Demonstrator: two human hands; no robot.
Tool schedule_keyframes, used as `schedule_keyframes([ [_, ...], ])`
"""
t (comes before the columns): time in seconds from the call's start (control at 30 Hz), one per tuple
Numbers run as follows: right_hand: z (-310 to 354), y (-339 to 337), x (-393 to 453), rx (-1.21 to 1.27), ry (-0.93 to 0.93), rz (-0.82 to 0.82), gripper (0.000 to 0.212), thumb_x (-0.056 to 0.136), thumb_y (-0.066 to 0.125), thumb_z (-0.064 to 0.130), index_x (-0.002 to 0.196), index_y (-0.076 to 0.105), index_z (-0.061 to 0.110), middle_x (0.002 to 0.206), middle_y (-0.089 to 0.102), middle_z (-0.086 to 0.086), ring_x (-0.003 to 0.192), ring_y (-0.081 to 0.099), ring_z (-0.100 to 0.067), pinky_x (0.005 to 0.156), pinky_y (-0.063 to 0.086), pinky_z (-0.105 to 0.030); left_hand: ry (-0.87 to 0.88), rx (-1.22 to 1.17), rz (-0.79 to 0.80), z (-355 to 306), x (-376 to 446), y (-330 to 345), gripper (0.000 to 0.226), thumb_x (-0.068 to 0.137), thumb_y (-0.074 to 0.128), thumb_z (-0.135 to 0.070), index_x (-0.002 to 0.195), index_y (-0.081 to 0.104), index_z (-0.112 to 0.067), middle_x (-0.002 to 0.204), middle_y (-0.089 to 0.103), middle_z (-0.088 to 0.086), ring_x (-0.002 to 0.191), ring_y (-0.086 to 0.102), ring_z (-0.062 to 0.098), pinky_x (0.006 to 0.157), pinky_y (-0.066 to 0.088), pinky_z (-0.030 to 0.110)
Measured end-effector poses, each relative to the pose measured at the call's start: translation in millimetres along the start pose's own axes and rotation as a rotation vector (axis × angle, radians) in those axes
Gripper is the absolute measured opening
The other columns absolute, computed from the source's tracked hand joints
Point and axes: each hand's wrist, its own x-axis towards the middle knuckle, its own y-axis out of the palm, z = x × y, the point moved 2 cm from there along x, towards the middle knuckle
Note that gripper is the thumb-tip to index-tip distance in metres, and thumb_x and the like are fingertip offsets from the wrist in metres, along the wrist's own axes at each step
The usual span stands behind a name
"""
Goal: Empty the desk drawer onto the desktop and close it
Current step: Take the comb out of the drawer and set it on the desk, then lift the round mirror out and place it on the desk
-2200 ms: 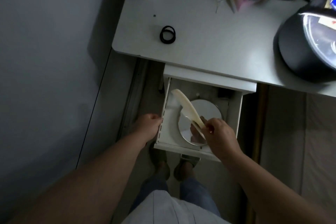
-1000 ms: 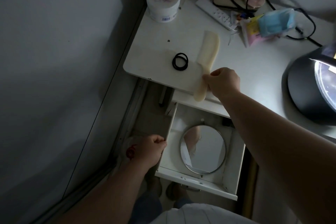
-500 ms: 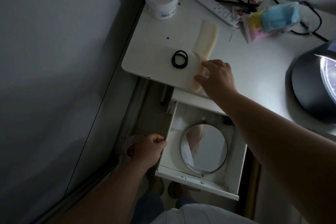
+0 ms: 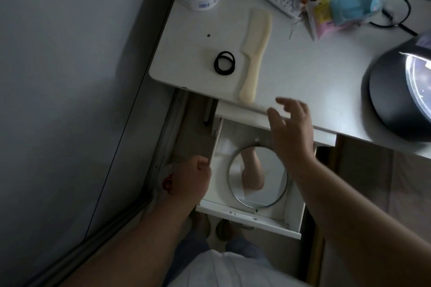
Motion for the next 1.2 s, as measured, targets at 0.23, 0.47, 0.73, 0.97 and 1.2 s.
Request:
schedule_keyframes([
  [0.23, -89, 0, -95, 0.091, 0.449, 0.117, 0.038, 0.089, 0.058, 0.017, 0.126, 0.051, 0.017, 0.112, 0.048, 0.005, 0.100, 0.048, -0.011, 0.073, 0.039, -0.020, 0.055, 0.020, 0.106, -25, -19, 23, 0.028, 0.088, 0.051, -0.020, 0.113, 0.062, -0.014, 0.100, 0.067, 0.002, 0.084, 0.058, 0.016, 0.065, 0.045, 0.024],
  [0.47, -136, 18, -92, 0.314, 0.889, 0.189, 0.048, 0.070, 0.064, 0.023, 0.117, 0.060, 0.013, 0.105, 0.067, -0.009, 0.096, 0.063, -0.026, 0.083, 0.049, -0.035, -0.040, 0.187, 0.233, -38, 5, 59, 0.033, 0.089, 0.048, -0.024, 0.120, 0.058, -0.015, 0.122, 0.063, 0.010, 0.108, 0.059, 0.030, 0.085, 0.046, 0.034],
  [0.73, -136, 15, -80, 0.437, 0.975, 0.146, 0.019, 0.081, 0.056, 0.004, 0.066, 0.058, 0.016, 0.079, 0.064, -0.004, 0.092, 0.062, -0.026, 0.100, 0.045, -0.047, -0.139, 0.174, 0.229, -34, 22, 81, 0.034, 0.088, 0.042, -0.021, 0.112, 0.065, -0.014, 0.116, 0.067, 0.011, 0.105, 0.061, 0.030, 0.081, 0.045, 0.033],
  [0.97, -144, 13, -83, 0.472, 0.950, 0.151, 0.011, 0.083, 0.058, 0.006, 0.088, 0.060, 0.015, 0.099, 0.064, -0.007, 0.099, 0.061, -0.027, 0.097, 0.048, -0.043, -0.167, 0.100, 0.213, -22, 24, 90, 0.051, 0.075, 0.040, -0.019, 0.122, 0.058, -0.012, 0.126, 0.064, 0.011, 0.109, 0.061, 0.029, 0.088, 0.049, 0.037],
  [1.2, -129, -6, -91, 0.493, 0.839, 0.141, 0.024, 0.083, 0.054, 0.000, 0.104, 0.059, 0.009, 0.096, 0.064, -0.009, 0.083, 0.060, -0.020, 0.066, 0.048, -0.028, -0.078, 0.095, 0.168, -37, -18, 66, 0.046, 0.089, 0.041, -0.015, 0.135, 0.049, -0.018, 0.131, 0.060, 0.008, 0.113, 0.060, 0.026, 0.086, 0.049, 0.037],
])
